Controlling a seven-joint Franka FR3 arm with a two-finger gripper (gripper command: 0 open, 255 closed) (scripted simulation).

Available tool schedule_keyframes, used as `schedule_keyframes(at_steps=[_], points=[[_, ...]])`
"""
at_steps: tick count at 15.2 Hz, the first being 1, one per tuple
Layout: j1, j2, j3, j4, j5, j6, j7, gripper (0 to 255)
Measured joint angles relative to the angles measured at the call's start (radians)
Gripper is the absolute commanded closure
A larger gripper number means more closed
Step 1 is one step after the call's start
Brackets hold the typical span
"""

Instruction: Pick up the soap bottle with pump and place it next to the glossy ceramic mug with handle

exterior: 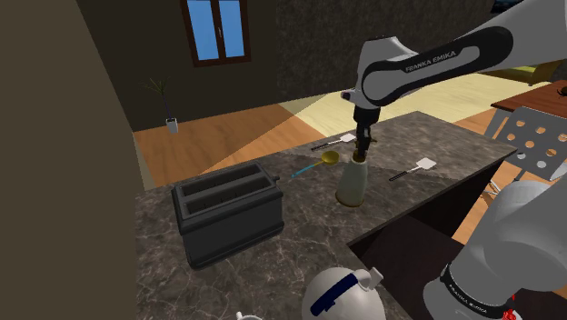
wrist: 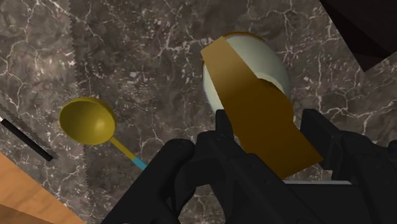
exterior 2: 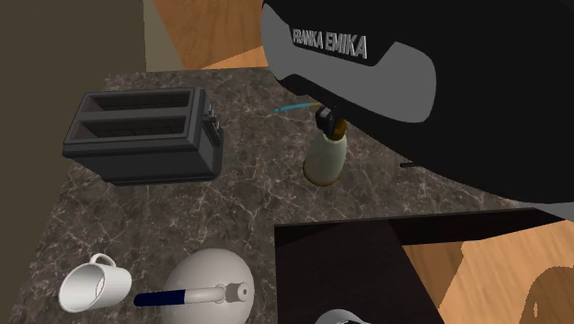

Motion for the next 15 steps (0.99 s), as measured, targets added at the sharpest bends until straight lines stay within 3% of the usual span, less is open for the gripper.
schedule_keyframes(at_steps=[15], points=[[0.005,-0.05,0.021,0.162,0.011,-0.212,-0.007,255]])
